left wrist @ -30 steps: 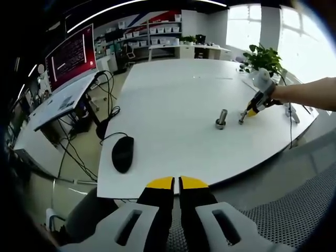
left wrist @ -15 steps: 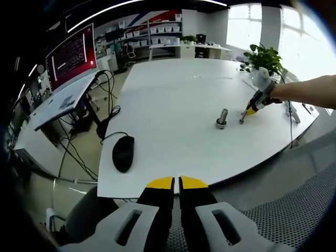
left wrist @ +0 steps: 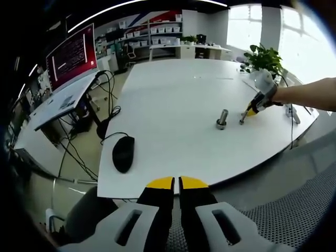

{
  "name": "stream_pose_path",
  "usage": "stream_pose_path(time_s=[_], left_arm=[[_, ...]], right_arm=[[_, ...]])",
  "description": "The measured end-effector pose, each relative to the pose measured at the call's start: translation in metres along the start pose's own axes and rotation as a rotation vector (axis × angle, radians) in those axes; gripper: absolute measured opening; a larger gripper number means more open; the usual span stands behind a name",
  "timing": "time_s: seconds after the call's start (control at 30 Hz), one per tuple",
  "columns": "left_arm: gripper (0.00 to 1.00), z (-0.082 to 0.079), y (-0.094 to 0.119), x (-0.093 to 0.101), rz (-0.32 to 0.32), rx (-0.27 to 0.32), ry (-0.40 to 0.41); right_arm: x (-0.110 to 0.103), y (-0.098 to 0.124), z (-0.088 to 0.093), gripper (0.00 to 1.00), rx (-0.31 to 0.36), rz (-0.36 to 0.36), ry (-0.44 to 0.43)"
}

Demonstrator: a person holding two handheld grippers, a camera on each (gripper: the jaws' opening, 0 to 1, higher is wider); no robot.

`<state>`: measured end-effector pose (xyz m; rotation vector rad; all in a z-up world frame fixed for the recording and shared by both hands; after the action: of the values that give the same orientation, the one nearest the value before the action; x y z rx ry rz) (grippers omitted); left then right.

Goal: Place the washer onto the threaded stud by aligning its center hole with the stud, sliding it down to the base, and recovering from edge contact or off-axis alignment until the washer reaches the visible bottom stop.

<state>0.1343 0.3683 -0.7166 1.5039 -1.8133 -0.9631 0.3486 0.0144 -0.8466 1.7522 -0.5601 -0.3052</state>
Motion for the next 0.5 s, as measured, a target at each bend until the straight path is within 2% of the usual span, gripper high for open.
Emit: stream_pose_path(time_s=[0.23,0.5], left_arm=[[0.01,0.000,0.000,0.000,0.000,0.003,0.000],[0.01,-0.001,0.000,0.000,0.001,0.007,0.003]], right_arm=[[-0.009,0.002,0.002,0.14,-0.013,-0.006,0.041],[-0.013,0.003,0.007,0.14,-0.002,-0.027,0.010]])
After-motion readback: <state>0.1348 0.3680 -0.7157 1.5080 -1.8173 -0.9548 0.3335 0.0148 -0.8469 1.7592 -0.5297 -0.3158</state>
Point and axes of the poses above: the point that each gripper's makers call its tool centre point, and the gripper's own axes: y roughly backward along the fingers, x roughly to its right, z roughly out of its underside, the point moved 2 cm from there along y, roughly backward along the fingers, and after that the axes turned 9 degrees about -x, right-handed, at the moved point
